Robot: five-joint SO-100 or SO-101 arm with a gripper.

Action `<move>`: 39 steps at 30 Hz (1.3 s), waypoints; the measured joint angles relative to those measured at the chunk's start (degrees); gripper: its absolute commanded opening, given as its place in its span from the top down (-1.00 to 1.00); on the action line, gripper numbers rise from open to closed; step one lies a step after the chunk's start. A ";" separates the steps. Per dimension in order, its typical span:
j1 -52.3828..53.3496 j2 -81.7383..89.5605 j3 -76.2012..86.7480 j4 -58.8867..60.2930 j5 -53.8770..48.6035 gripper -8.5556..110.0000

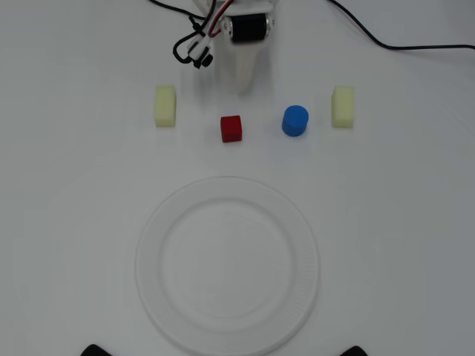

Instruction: Grasp a blue block and put it in the dish.

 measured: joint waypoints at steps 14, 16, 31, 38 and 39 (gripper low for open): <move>-1.41 -13.45 -7.65 -2.90 -0.18 0.85; -1.41 -17.14 -10.02 -3.96 -0.18 0.85; -12.83 -59.68 -38.76 -8.00 2.20 0.54; -16.88 -68.38 -42.10 -12.04 3.34 0.51; -17.31 -69.17 -42.36 -12.48 3.34 0.50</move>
